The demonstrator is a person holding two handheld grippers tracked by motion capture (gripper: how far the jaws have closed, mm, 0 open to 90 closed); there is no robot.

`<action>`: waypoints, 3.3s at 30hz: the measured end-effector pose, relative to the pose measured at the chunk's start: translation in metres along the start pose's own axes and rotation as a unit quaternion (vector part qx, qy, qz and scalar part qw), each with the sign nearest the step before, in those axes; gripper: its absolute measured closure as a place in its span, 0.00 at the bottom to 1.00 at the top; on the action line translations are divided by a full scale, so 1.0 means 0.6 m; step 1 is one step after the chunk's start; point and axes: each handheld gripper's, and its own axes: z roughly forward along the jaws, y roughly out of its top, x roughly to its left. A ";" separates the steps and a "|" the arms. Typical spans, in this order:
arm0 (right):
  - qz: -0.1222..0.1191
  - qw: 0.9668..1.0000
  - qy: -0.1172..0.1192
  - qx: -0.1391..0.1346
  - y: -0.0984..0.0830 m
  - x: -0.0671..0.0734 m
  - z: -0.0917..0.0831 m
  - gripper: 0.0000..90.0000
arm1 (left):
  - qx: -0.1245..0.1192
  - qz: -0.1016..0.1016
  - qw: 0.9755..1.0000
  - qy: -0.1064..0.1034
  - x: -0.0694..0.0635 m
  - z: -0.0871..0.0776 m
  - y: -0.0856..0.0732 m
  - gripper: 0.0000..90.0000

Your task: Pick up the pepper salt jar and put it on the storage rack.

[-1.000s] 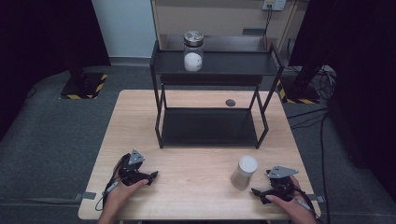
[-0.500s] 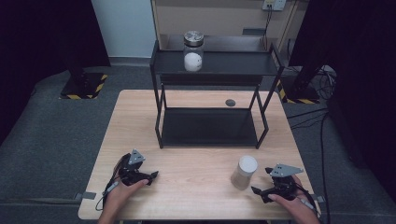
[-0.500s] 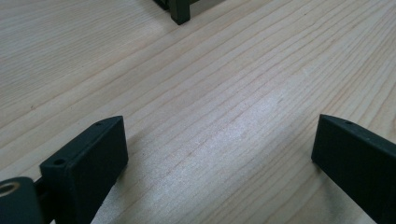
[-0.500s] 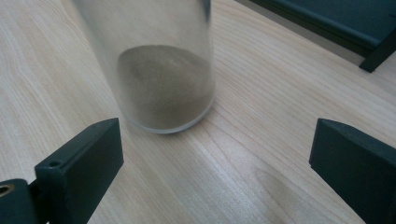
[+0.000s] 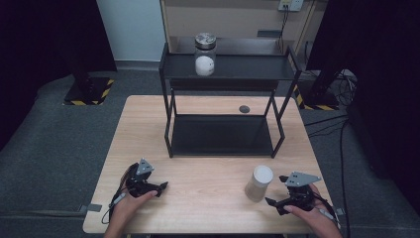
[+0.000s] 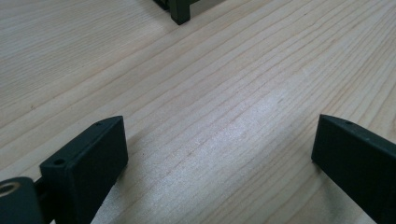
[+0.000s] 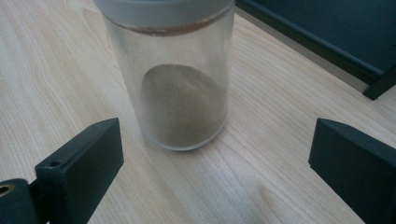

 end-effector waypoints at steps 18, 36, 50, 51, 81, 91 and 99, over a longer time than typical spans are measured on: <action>-0.014 1.000 0.016 -0.023 0.025 0.006 0.005 0.05 | 0.000 0.000 1.000 0.000 0.000 0.000 0.000 0.03; -0.023 0.998 0.016 -0.050 0.048 0.012 0.024 0.25 | 0.000 0.000 1.000 0.001 0.000 0.000 0.000 0.03; -0.021 0.997 0.019 -0.069 0.040 0.016 0.024 0.39 | 0.000 0.000 1.000 0.001 -0.001 0.000 0.000 0.03; -0.021 0.997 0.019 -0.069 0.039 0.015 0.024 0.39 | 0.000 0.000 1.000 0.001 -0.001 0.000 0.000 0.03; -0.066 0.995 0.057 -0.057 0.110 -0.038 0.027 0.39 | 0.000 0.000 1.000 0.001 -0.001 0.000 0.000 0.03; -0.067 0.994 0.059 -0.054 0.131 -0.055 0.038 0.39 | 0.002 0.000 1.000 0.001 -0.001 0.001 0.002 0.02; -0.071 0.995 0.055 -0.050 0.151 -0.059 0.039 0.39 | 0.004 0.000 1.000 0.001 -0.002 0.001 0.003 0.01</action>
